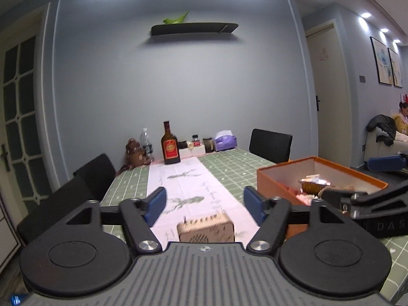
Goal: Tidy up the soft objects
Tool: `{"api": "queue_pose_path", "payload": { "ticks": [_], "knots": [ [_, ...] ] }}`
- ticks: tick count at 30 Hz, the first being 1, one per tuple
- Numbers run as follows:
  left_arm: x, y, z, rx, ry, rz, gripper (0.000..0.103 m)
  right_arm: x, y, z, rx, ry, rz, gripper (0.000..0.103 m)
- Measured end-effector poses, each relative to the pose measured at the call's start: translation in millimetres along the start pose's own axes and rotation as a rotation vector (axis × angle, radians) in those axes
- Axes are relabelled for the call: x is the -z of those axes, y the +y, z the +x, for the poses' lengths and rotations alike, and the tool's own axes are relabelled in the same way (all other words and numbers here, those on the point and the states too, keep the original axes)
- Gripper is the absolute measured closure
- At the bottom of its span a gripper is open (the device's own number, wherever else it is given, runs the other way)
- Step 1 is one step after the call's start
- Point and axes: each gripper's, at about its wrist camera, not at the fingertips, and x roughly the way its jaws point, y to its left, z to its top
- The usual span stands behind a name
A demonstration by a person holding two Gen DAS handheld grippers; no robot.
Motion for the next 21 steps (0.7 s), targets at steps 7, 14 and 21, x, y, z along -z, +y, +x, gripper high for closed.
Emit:
{"api": "queue_pose_path", "payload": {
  "ticks": [7,14,21],
  "knots": [
    [32.3,2.0,13.8,-0.017,0.157,-0.081,0.012,30.5,5.7,6.3,0.029,0.073,0.032,0.008],
    [59.0,-5.7,15.1,-0.034,0.244,-0.120,0.012,54.2,-10.6,11.6,0.078,0.077,0.129,0.006],
    [74.9,-14.4,14.5,-0.052,0.292,-0.121,0.012,72.0,-22.1,15.7,0.095,0.102,0.191,0.003]
  ]
}}
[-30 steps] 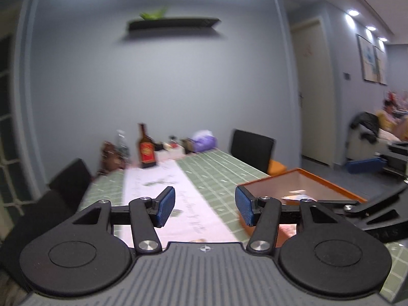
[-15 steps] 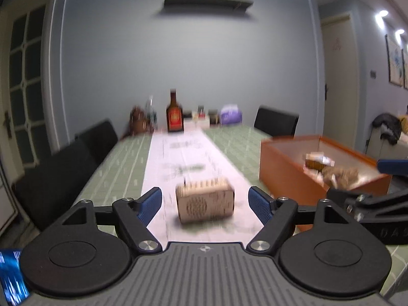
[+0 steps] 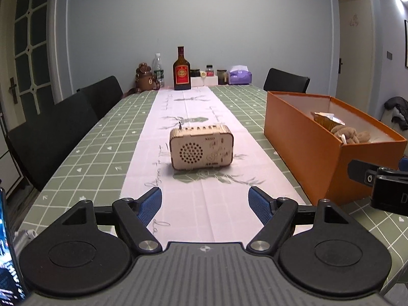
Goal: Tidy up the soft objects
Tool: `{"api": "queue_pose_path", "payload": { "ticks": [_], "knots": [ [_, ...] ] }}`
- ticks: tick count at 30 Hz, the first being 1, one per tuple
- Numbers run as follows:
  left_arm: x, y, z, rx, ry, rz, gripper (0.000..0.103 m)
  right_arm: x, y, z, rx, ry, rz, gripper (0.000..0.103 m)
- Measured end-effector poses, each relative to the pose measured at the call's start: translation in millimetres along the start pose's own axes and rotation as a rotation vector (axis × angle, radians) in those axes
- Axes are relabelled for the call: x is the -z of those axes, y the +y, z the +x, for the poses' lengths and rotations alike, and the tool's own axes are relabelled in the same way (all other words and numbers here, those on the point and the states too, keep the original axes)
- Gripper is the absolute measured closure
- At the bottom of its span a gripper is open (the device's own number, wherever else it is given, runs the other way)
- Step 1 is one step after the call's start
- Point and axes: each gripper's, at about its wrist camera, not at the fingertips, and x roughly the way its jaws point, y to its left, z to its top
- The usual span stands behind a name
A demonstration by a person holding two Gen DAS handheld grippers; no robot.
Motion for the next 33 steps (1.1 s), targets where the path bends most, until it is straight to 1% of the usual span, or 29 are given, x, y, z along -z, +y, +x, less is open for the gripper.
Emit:
{"api": "queue_pose_path", "payload": {
  "ticks": [4,15,33],
  "knots": [
    [1.2,-4.0,-0.6,0.005,0.011,0.009,0.012,0.9,0.6,0.5,-0.005,-0.002,-0.002,0.003],
    [0.3,-7.4,-3.2,0.002,0.009,0.018,0.012,-0.4,-1.3,-2.3,-0.012,-0.013,0.001,0.003],
    [0.1,-4.2,-7.0,0.002,0.007,0.001,0.012,2.3,1.8,0.5,-0.028,-0.004,-0.014,0.003]
  ]
}}
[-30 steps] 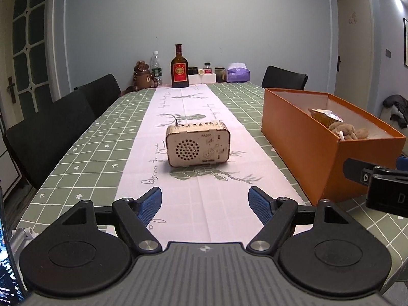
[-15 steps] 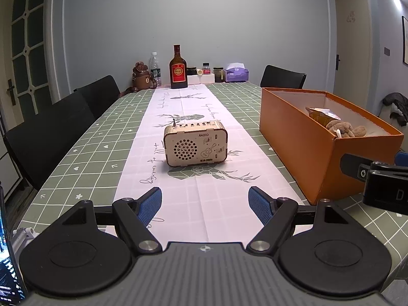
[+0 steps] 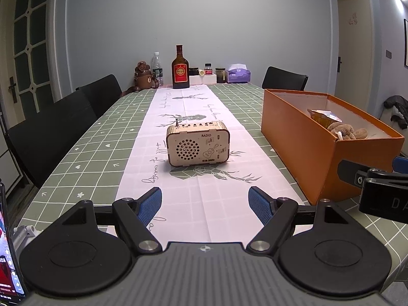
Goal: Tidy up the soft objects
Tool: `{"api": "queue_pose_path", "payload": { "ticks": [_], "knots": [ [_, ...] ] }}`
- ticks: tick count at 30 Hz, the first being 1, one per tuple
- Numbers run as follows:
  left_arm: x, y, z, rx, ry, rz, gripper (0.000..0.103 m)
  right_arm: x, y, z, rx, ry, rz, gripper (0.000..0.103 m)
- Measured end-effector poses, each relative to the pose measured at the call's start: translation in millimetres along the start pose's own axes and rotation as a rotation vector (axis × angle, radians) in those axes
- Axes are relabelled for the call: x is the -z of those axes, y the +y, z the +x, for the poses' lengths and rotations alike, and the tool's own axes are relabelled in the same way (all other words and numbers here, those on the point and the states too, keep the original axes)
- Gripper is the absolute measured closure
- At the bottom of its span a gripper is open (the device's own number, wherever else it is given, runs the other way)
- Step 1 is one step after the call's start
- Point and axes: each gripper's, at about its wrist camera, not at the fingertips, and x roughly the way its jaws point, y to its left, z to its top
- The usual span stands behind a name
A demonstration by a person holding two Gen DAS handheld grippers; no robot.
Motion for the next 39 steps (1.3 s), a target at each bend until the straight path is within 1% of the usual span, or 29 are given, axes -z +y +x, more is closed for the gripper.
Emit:
{"api": "queue_pose_path", "payload": {
  "ticks": [39],
  "knots": [
    [-1.9,0.0,-6.2,-0.016,-0.015,0.002,0.012,0.1,-1.1,-3.4,0.000,-0.005,0.001,0.003]
  ]
}}
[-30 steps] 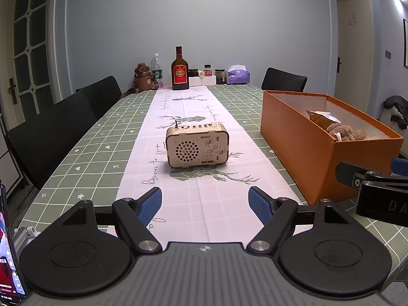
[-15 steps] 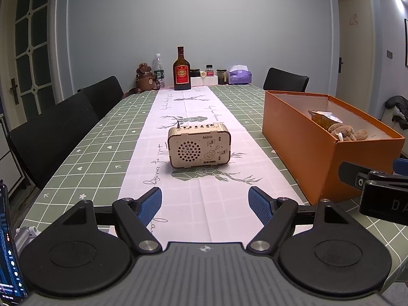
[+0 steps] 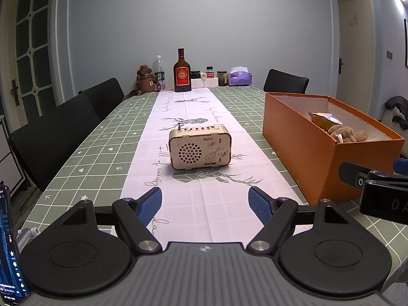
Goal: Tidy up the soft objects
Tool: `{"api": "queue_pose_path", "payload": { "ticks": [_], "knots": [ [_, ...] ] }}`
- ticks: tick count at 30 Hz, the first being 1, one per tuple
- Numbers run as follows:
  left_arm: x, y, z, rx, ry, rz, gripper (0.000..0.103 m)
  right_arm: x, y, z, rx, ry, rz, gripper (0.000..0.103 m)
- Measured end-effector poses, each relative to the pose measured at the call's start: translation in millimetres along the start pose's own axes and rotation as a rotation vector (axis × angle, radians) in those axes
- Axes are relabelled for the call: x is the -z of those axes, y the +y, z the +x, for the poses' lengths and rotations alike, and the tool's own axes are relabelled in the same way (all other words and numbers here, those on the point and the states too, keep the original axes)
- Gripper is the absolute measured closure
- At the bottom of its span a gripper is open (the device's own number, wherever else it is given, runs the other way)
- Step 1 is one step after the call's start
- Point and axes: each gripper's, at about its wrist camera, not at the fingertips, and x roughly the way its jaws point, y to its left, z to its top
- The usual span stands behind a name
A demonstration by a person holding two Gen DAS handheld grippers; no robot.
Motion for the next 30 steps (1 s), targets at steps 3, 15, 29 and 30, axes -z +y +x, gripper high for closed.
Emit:
{"api": "queue_pose_path", "payload": {
  "ticks": [3,15,29,30],
  "knots": [
    [0.1,0.1,0.2,0.000,0.000,0.000,0.012,0.0,0.0,-0.2,-0.001,-0.001,0.000,0.003],
    [0.5,-0.2,0.2,0.003,0.003,0.002,0.012,0.0,0.2,0.9,0.002,0.009,0.004,0.003],
    [0.5,0.0,1.0,0.007,0.007,0.001,0.012,1.4,0.7,3.2,0.006,0.018,0.009,0.003],
    [0.4,0.2,1.4,0.008,0.009,0.000,0.012,1.6,0.7,3.5,0.006,0.019,0.009,0.003]
  ]
}}
